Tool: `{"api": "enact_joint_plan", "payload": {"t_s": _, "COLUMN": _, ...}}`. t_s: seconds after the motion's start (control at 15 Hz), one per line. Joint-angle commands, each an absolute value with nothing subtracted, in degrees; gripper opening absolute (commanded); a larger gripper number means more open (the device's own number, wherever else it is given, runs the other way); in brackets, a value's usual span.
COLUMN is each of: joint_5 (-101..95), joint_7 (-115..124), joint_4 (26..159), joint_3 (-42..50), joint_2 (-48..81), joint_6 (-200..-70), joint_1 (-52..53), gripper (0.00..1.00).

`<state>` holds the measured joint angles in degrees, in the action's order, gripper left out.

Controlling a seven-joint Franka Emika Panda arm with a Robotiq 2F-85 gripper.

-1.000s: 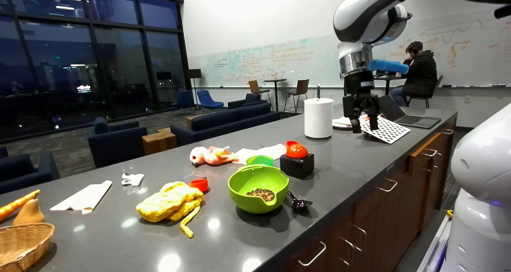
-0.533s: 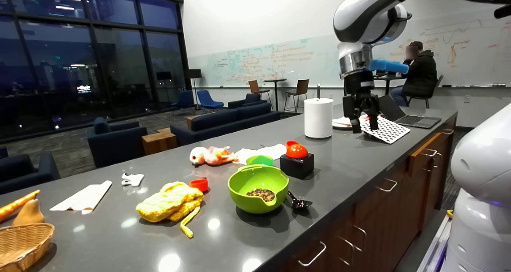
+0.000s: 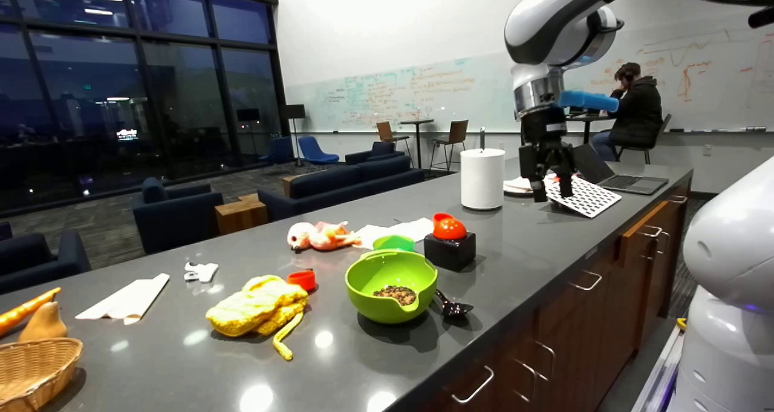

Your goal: Move the yellow oven mitt to the right

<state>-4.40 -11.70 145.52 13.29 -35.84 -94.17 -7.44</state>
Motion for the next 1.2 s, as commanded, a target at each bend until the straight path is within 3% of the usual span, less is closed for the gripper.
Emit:
{"api": "enact_joint_plan", "payload": {"t_s": 0.0, "joint_5": -2.74, "joint_7": -11.05, "joint_4": 144.83, "joint_3": 11.67, "joint_2": -33.76, "joint_6": -94.59, "joint_1": -6.50, "gripper": 1.00}}
{"api": "enact_joint_plan", "payload": {"t_s": 0.53, "joint_5": 4.43, "joint_7": -3.65, "joint_4": 141.26, "joint_3": 4.29, "joint_2": -24.36, "joint_6": -96.61, "joint_1": -1.77, "gripper": 1.00}}
{"api": "enact_joint_plan", "payload": {"t_s": 1.13, "joint_5": 5.16, "joint_7": -2.21, "joint_4": 129.01, "joint_3": -4.34, "joint_2": -10.58, "joint_6": -112.01, "joint_1": 4.67, "gripper": 1.00}}
